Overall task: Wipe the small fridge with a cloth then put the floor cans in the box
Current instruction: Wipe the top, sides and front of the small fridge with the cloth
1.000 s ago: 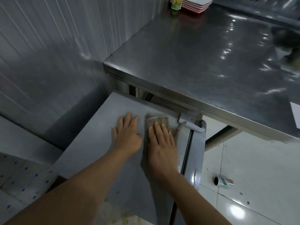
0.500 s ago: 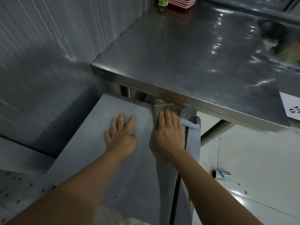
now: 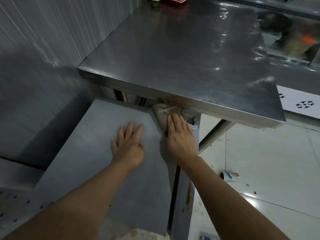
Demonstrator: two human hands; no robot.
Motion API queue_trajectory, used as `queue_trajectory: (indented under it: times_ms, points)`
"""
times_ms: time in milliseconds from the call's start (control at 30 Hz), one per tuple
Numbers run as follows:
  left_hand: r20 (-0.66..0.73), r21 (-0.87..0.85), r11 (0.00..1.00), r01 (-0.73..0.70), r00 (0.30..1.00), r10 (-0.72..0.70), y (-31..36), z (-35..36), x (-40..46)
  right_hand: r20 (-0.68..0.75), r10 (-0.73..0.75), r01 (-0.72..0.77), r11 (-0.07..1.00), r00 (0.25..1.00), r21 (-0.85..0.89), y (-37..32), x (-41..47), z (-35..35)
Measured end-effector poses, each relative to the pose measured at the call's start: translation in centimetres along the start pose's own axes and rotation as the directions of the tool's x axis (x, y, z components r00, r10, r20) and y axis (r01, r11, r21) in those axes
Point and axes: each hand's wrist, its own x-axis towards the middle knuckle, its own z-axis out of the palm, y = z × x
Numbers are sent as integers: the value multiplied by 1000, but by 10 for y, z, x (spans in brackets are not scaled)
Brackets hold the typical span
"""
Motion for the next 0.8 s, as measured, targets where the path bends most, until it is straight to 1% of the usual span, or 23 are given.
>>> queue_trajectory:
  times_ms: [100, 133, 200, 233, 333, 400, 467, 567, 633, 700, 733, 800]
  points:
    - [10, 3, 1000, 8, 1000, -8, 1, 0, 0, -92, 126, -126, 992, 988, 4, 7, -23, -3]
    - [6, 7, 1000, 9, 1000, -9, 1, 0, 0, -99, 154, -154, 988, 983, 7, 6, -26, -4]
    - [-3, 9, 1000, 5, 1000, -5, 0, 1, 0, -68, 186, -188, 982, 980, -11, 6, -21, -5]
    - [-8, 15, 1000, 3, 1000, -3, 0, 2, 0, -49, 179, -180, 984, 983, -4, 6, -12, -6]
    - [-39, 35, 999, 7, 999, -6, 0, 6, 0, -8, 64, -64, 998, 998, 17, 13, 14, -10]
    - [-39, 37, 999, 11, 999, -10, 0, 6, 1, -5, 43, -43, 999, 999, 21, 19, 16, -11]
    - [-32, 37, 999, 16, 999, -15, -1, 6, 1, -40, 103, -101, 994, 994, 33, 25, 2, -10]
    - [-33, 56, 998, 15, 999, -14, 0, 5, 0, -96, 231, -228, 973, 968, 47, 25, -27, -2]
    - [-39, 73, 997, 18, 999, -15, 0, 5, 0, -73, 332, -326, 942, 940, 85, 22, -34, 3]
    - [-52, 83, 996, 19, 999, -14, 0, 6, 1, -32, 441, -430, 886, 897, 175, 21, -25, 0]
    - [-60, 88, 996, 21, 998, -16, -1, 7, 1, -9, 471, -457, 861, 882, 225, 23, -18, -1]
    - [-69, 91, 995, 27, 997, -21, 0, 8, 1, 24, 473, -455, 832, 881, 319, 33, -3, -5]
